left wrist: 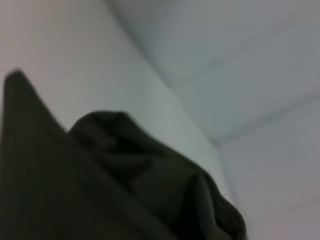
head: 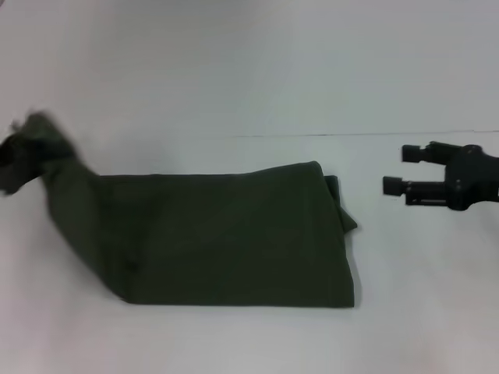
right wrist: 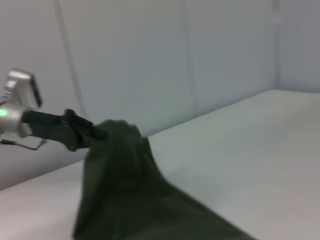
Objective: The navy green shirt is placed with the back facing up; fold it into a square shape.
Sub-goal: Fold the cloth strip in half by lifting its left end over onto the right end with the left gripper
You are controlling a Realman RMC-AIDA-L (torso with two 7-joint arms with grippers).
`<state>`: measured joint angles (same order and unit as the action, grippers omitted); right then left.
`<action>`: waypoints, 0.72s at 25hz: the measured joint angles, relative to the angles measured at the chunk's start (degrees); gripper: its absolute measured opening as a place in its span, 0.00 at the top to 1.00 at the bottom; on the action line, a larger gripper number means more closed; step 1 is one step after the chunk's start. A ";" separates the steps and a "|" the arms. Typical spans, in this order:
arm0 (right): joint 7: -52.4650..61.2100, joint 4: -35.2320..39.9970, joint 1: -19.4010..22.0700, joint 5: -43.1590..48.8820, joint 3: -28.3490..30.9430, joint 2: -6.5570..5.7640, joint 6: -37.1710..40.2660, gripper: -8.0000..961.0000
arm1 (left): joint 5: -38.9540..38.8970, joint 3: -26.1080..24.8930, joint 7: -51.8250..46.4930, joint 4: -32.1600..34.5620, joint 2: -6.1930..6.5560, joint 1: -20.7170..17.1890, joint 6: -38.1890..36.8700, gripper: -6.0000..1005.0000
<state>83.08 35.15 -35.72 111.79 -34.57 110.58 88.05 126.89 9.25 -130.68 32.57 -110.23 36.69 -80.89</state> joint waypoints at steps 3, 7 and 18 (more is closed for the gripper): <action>0.40 -0.14 0.86 0.09 1.85 -0.26 -2.15 0.05 | -3.17 4.92 0.69 0.00 -1.93 4.05 -0.97 0.89; 1.57 -0.16 2.09 0.15 3.16 -0.70 -5.03 0.05 | -5.16 10.40 0.80 -0.09 -5.59 9.16 -0.28 0.89; 4.00 -0.24 3.28 0.35 4.73 -1.40 -7.76 0.05 | -8.27 21.98 4.23 -19.37 -14.18 18.64 16.61 0.89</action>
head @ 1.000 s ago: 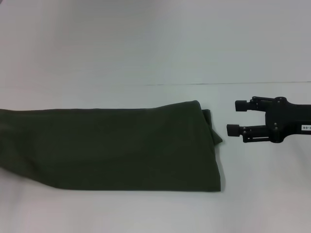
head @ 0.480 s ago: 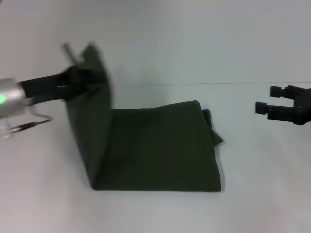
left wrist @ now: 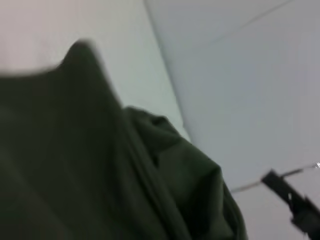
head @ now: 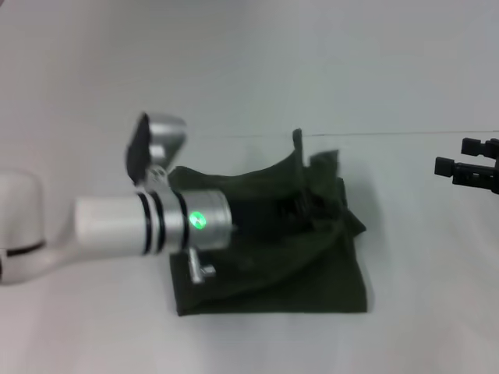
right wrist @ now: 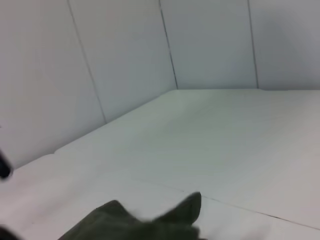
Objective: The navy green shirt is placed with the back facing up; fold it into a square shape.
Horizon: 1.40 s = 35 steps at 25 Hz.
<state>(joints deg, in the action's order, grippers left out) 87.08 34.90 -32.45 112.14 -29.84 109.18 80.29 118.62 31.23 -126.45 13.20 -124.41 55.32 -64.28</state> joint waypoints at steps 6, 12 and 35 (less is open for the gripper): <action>0.42 -0.56 -0.34 0.09 -0.47 -0.16 -0.89 0.05 | -3.02 -0.61 2.89 -3.13 0.04 -0.81 -1.96 0.86; 0.54 -0.73 -0.68 -0.03 -0.19 0.04 -1.95 0.05 | -12.44 -1.21 6.05 4.25 0.33 -4.68 -12.78 0.57; 14.86 -1.26 -16.74 14.06 -17.82 4.27 -16.30 0.05 | -16.30 4.01 32.65 16.83 3.21 -17.17 -12.46 0.08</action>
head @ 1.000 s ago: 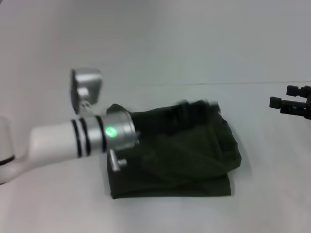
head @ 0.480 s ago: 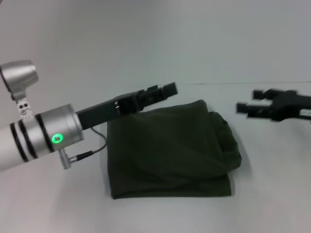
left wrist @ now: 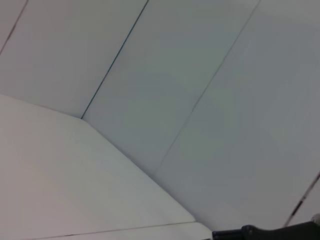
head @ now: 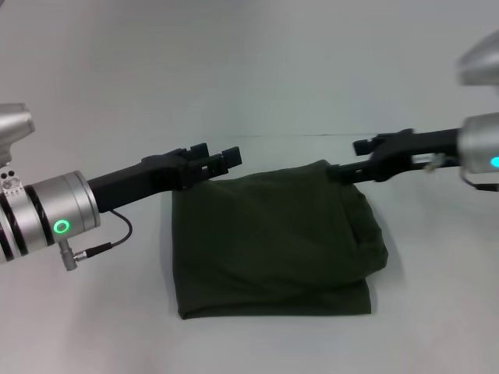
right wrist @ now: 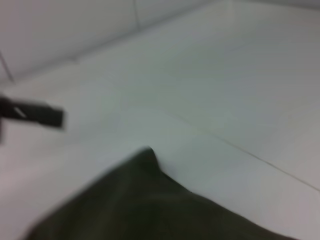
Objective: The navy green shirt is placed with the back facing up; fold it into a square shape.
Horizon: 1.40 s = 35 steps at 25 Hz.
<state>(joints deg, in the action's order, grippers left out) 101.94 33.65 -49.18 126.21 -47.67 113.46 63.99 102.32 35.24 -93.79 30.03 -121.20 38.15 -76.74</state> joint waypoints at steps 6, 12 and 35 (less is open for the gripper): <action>-0.45 -0.29 -0.93 4.53 -4.93 3.80 -10.67 0.05 | -0.14 0.04 0.73 0.02 -0.07 -0.04 0.69 0.08; -0.13 -2.41 -0.27 6.38 -8.58 5.43 -19.00 0.05 | -0.21 0.11 0.85 -0.02 -0.25 -0.11 0.80 0.08; -4.30 5.63 6.99 -8.42 -7.09 3.44 -2.00 0.05 | 0.00 0.45 0.62 0.92 0.12 -0.51 0.99 0.08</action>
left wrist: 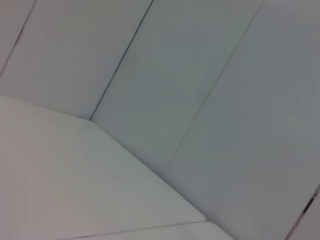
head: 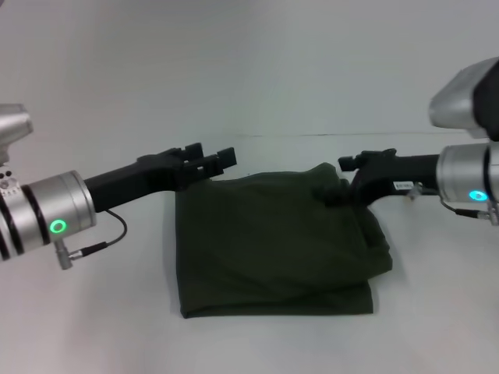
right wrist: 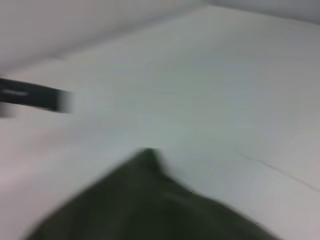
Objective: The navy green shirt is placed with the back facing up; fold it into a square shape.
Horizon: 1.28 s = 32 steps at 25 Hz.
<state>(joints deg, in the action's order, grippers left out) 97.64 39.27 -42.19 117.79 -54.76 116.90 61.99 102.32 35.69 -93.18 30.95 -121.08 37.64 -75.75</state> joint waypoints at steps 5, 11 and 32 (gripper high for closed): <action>-0.78 -1.05 -0.21 2.94 -1.17 -1.96 9.09 0.05 | 0.00 -2.00 -0.13 1.30 1.07 -0.79 0.00 0.08; 0.81 -2.16 -0.81 13.29 -2.10 -0.89 7.30 0.05 | -0.01 -4.06 -0.30 1.84 1.38 -1.27 -0.43 0.08; 2.29 3.73 0.21 18.11 1.04 -0.23 8.92 0.05 | -0.01 -4.09 -0.35 2.27 1.64 -1.14 -0.13 0.08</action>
<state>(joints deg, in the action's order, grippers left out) 99.92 43.00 -41.98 135.90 -53.71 116.67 70.91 102.30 31.60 -93.52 33.21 -119.44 36.51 -75.88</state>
